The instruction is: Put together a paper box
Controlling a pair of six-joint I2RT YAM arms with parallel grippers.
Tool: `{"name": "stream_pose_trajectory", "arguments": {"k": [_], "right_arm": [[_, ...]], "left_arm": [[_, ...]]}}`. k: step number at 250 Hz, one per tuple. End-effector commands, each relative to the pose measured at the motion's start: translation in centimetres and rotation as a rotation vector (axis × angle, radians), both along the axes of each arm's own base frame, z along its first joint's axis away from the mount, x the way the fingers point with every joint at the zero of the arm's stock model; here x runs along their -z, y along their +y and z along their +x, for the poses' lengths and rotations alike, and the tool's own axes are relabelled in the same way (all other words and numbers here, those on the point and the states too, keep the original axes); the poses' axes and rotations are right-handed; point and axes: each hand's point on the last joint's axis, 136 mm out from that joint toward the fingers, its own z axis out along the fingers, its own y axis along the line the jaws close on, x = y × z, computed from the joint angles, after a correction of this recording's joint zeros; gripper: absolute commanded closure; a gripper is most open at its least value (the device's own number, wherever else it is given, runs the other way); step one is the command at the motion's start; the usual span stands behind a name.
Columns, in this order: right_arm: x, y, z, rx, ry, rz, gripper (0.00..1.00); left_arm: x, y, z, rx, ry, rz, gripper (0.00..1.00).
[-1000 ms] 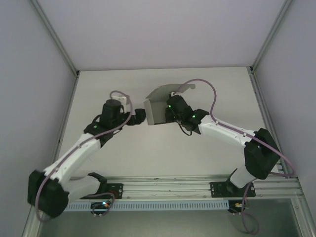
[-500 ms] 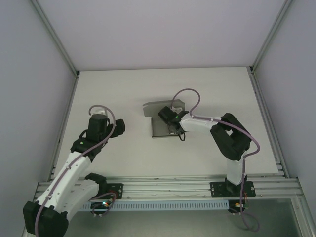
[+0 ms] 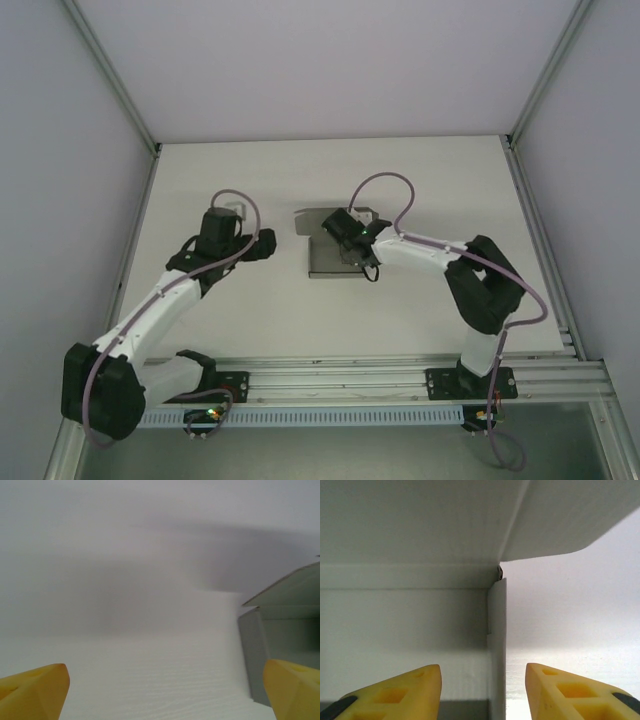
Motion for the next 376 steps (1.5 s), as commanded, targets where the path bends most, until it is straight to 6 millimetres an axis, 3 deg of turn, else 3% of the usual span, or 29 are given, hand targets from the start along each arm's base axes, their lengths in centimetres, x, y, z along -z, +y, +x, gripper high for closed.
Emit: {"name": "stream_pose_trajectory", "arguments": {"k": [1,48,96,110,138,178,225,264,338,349,364,376], "right_arm": [[-2.0,-0.2,-0.2,-0.02,-0.038,0.025,0.47],[-4.4,-1.9,-1.3,-0.093,-0.102,0.001,0.37],[-7.7,-1.0,-1.1,-0.45,-0.242,0.027,0.19],[-9.7,-0.8,-0.9,-0.563,-0.291,0.047,0.15],[-11.5,-1.3,0.6,-0.701,-0.286,0.043,0.14],[-9.8,-1.7,3.5,-0.853,-0.159,-0.008,0.21],[-7.3,-1.3,4.5,-0.986,-0.012,0.001,0.28],[-6.8,-2.0,5.6,-0.939,0.054,-0.016,0.57],[-6.2,-2.6,4.6,-0.96,0.099,-0.029,0.66],[-6.0,-2.8,4.6,-0.954,0.11,-0.038,0.67],[-6.0,-3.2,4.5,-0.943,0.119,-0.05,0.76],[-6.0,-3.4,4.4,-0.935,0.124,-0.059,0.82]], "left_arm": [[-2.1,-2.4,1.1,0.104,-0.067,0.007,0.0],[-2.4,-3.9,2.2,0.17,-0.075,0.013,0.0],[-2.7,-6.2,2.6,0.319,-0.091,0.02,0.0],[-2.8,-6.8,2.8,0.361,-0.104,0.033,0.0],[-2.7,-7.8,3.3,0.453,-0.109,0.078,0.0],[-1.7,-9.1,4.4,0.58,-0.1,0.123,0.05],[-1.2,-10.8,4.4,0.757,-0.088,0.125,0.13],[-0.8,-11.2,4.6,0.808,-0.057,0.155,0.4],[0.8,-12.4,3.7,0.9,0.009,0.24,0.65],[0.8,-12.3,3.8,0.893,0.007,0.249,0.76],[0.6,-12.2,4.0,0.871,0.0,0.262,1.0],[0.4,-12.0,4.3,0.852,-0.01,0.273,1.0]]}}
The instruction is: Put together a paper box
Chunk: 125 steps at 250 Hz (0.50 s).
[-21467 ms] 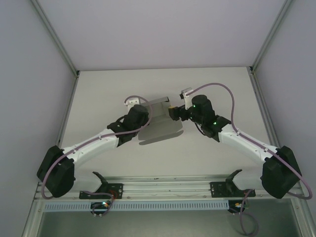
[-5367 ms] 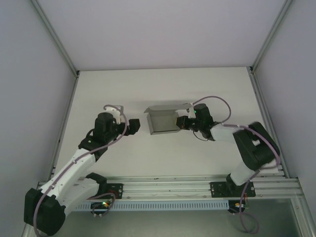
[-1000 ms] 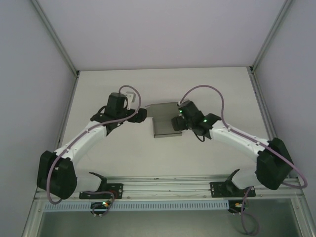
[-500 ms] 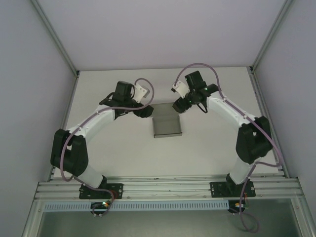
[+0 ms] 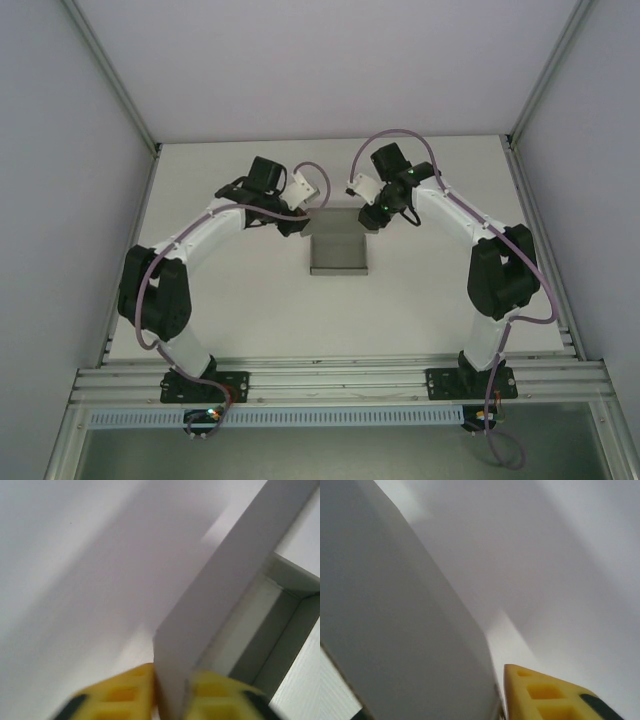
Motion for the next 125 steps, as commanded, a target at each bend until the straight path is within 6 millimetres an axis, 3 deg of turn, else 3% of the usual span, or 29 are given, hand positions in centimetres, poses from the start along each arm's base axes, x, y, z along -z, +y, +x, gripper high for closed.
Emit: {"name": "stream_pose_trajectory", "arguments": {"k": [1,38,74,125], "right_arm": [[-0.1,-1.0,-0.9,0.005,0.029,-0.038,0.82],[-0.7,-1.7,-1.2,0.02,0.007,-0.057,0.85],[-1.3,-2.0,-1.3,0.061,0.004,-0.057,1.0],[-4.2,-0.7,1.5,0.374,-0.059,0.117,1.0]], "left_arm": [[-0.3,0.5,0.0,-0.011,-0.009,0.036,1.0],[-1.0,0.6,0.3,-0.038,-0.062,0.018,1.0],[-2.2,0.9,1.2,-0.14,-0.108,-0.026,1.0],[-4.3,-0.5,1.8,-0.336,-0.109,-0.111,1.0]]}}
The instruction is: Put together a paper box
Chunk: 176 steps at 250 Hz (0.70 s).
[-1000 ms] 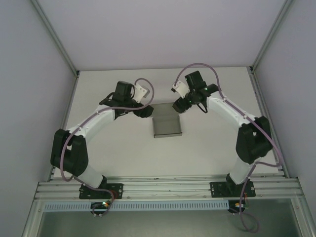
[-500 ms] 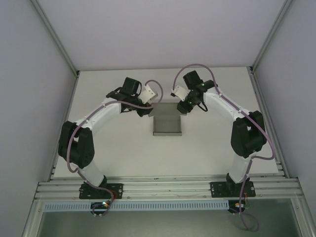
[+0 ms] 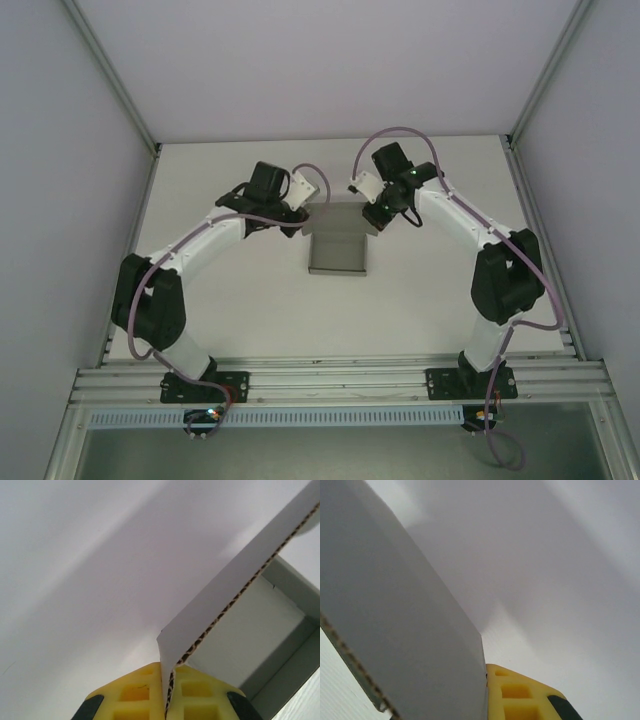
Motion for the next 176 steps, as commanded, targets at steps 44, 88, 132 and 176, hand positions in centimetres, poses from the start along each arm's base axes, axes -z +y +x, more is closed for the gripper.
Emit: {"name": "stream_pose_trajectory", "arguments": {"k": [44,88,132,176], "right_arm": [[-3.8,2.0,3.3,0.582,-0.07,0.366,1.0],[-4.6,4.7,3.5,0.684,-0.127,0.477,0.99],[-3.9,4.9,3.6,0.816,-0.135,0.544,0.98],[-4.2,5.1,3.8,0.895,-0.169,0.614,0.99]], "left_arm": [[-2.0,-1.4,1.8,-0.409,0.057,-0.223,1.0],[-1.7,-1.4,2.5,-0.558,0.108,-0.347,1.0],[-1.0,-2.5,2.1,-0.558,0.14,-0.392,1.0],[1.4,-2.3,0.9,-0.565,0.162,-0.311,1.0]]}}
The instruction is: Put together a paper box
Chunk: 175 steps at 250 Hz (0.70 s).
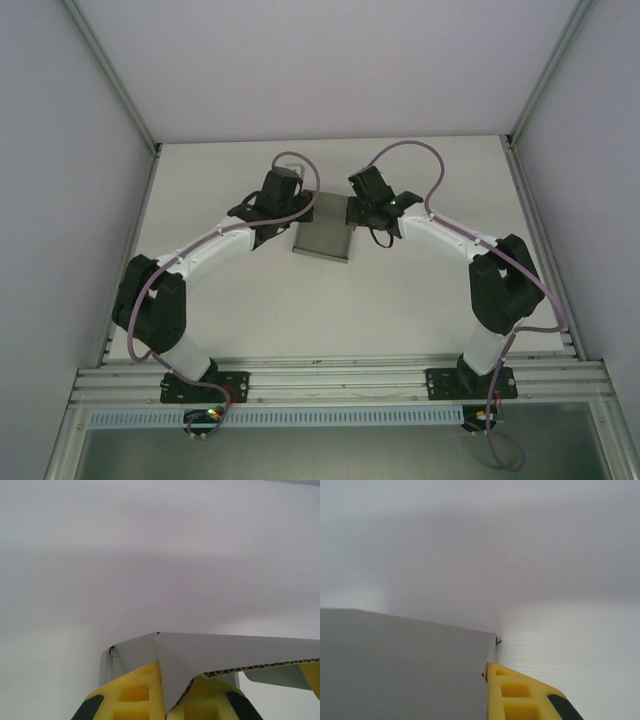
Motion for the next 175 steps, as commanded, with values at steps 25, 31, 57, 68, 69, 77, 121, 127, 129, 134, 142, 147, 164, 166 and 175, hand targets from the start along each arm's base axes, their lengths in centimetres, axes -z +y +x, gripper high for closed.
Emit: {"name": "stream_pose_trajectory", "arguments": {"k": [25,31,57,68,69,77,121,127,129,134,142,147,164,166,175], "right_arm": [[-5.9,2.2,2.2,0.108,-0.147,0.217,0.98],[-6.0,2.3,2.3,0.109,-0.14,0.216,0.98],[-6.1,3.1,2.3,0.077,-0.121,0.21,0.98],[-5.6,3.2,2.0,0.067,-0.117,0.194,0.99],[-5.5,3.3,2.0,0.065,-0.116,0.192,0.99],[-5.2,3.3,1.8,0.06,-0.123,0.18,0.99],[-1.7,1.8,-0.1,0.087,-0.144,0.1,0.99],[-1.4,1.5,-0.5,0.099,-0.147,0.099,0.99],[-1.3,1.4,-0.5,0.101,-0.149,0.099,0.99],[-1.1,1.2,-0.7,0.103,-0.156,0.096,0.99],[-0.9,0.9,-1.1,0.107,-0.17,0.093,0.99],[-0.8,0.8,-1.3,0.104,-0.183,0.09,0.99],[-0.8,0.7,-2.1,0.087,-0.213,0.092,1.0],[-0.8,0.7,-2.2,0.085,-0.217,0.092,1.0],[-0.8,0.8,-2.5,0.072,-0.231,0.084,1.0]], "left_arm": [[3.0,-1.5,-2.7,0.052,0.086,0.008,1.0],[3.2,-1.5,-2.8,0.052,0.087,0.014,1.0],[3.7,-1.1,-3.4,0.051,0.096,0.031,1.0],[4.0,-1.0,-3.7,0.053,0.101,0.035,1.0],[4.0,-1.0,-3.7,0.053,0.102,0.036,1.0],[4.3,-0.8,-3.9,0.051,0.103,0.041,1.0],[5.7,0.5,-5.3,0.058,0.112,0.087,1.0],[5.8,0.7,-5.6,0.061,0.112,0.092,1.0],[5.9,0.8,-5.6,0.062,0.112,0.093,1.0],[6.1,0.9,-6.0,0.067,0.114,0.096,1.0],[6.4,1.1,-6.3,0.069,0.117,0.1,1.0],[6.6,1.2,-6.6,0.071,0.119,0.102,1.0],[7.1,1.3,-7.3,0.09,0.116,0.106,1.0],[7.1,1.3,-7.4,0.091,0.115,0.105,1.0],[7.3,1.4,-7.7,0.094,0.115,0.102,1.0]]}}
